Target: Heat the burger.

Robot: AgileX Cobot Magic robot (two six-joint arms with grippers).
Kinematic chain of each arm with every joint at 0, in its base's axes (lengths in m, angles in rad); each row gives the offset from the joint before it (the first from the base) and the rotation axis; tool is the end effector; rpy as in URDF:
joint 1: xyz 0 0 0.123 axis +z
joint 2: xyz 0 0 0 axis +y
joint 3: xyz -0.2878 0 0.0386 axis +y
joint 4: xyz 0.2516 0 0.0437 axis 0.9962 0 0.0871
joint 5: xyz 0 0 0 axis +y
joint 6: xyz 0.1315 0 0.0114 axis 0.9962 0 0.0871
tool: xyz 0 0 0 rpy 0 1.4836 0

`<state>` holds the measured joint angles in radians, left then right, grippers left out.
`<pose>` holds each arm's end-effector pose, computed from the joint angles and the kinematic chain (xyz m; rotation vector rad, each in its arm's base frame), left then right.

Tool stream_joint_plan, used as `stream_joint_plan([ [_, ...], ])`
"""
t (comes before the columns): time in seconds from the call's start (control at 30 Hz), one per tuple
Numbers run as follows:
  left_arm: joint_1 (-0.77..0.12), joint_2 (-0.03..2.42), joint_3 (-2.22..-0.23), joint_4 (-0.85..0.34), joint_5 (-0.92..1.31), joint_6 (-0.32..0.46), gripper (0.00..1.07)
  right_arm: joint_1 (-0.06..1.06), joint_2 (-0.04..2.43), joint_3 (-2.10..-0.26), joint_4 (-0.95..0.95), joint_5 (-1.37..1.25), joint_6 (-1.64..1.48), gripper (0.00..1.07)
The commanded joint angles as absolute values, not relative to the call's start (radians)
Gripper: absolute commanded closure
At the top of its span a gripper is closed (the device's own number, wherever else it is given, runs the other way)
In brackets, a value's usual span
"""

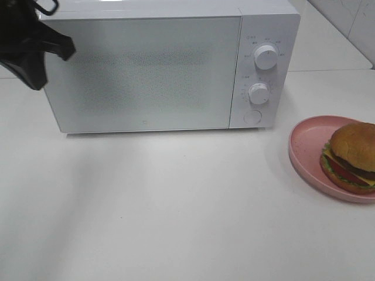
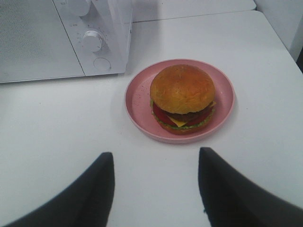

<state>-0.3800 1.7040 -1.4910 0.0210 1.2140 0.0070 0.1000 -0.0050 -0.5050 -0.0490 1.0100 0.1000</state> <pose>0.3369 -0.1318 0.2642 0.5669 2.8549 -0.0333 0.0314 -0.0023 0.2682 0.0011 1.9834 0.0717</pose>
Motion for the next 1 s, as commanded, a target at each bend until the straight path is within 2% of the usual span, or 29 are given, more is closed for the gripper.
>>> stream_joint_plan([
  [0.03, -0.267, 1.629, -1.440, 0.010, 1.238, -0.012, 1.07, 0.095, -0.029, -0.505, -0.052, 1.003, 0.094, 0.55],
  [0.17, -0.213, 1.570, -1.387, 0.011, 1.237, -0.015, 1.07, 0.095, -0.029, -0.505, -0.052, 1.003, 0.094, 0.55],
  [0.23, -0.174, 1.491, -1.308, 0.024, 1.237, -0.059, 1.07, 0.095, -0.029, -0.505, -0.052, 1.003, 0.094, 0.55],
  [0.33, -0.174, 1.466, -1.279, 0.033, 1.237, -0.065, 1.07, 0.095, -0.029, -0.505, -0.052, 1.003, 0.094, 0.55],
  [0.4, -0.174, 1.363, -1.161, 0.051, 1.229, -0.083, 1.07, 0.095, -0.029, -0.505, -0.052, 1.003, 0.094, 0.55],
  [0.53, -0.174, 1.275, -1.074, 0.049, 1.219, -0.093, 1.07, 0.095, -0.029, -0.505, -0.052, 1.003, 0.094, 0.55],
  [0.6, -0.174, 1.241, -1.041, 0.043, 1.210, -0.093, 1.07, 0.095, -0.029, -0.505, -0.052, 1.003, 0.094, 0.55],
  [0.67, -0.174, 1.100, -0.911, 0.009, 1.149, -0.092, 1.07, 0.095, -0.029, -0.505, -0.052, 1.003, 0.094, 0.55],
  [0.77, -0.174, 1.061, -0.875, 0.000, 1.134, -0.091, 1.07, 0.095, -0.029, -0.505, -0.052, 1.003, 0.094, 0.55],
  [0.83, -0.174, 0.915, -0.748, -0.024, 1.082, -0.056, 1.07, 0.095, -0.029, -0.505, -0.052, 1.003, 0.094, 0.55],
  [0.93, -0.174, 0.872, -0.714, -0.028, 1.071, -0.047, 1.07, 0.095, -0.029, -0.505, -0.052, 1.003, 0.094, 0.55],
  [1.0, -0.174, 0.750, -0.629, -0.031, 1.052, -0.042, 1.07, 0.095, -0.029, -0.505, -0.052, 1.003, 0.094, 0.55],
])
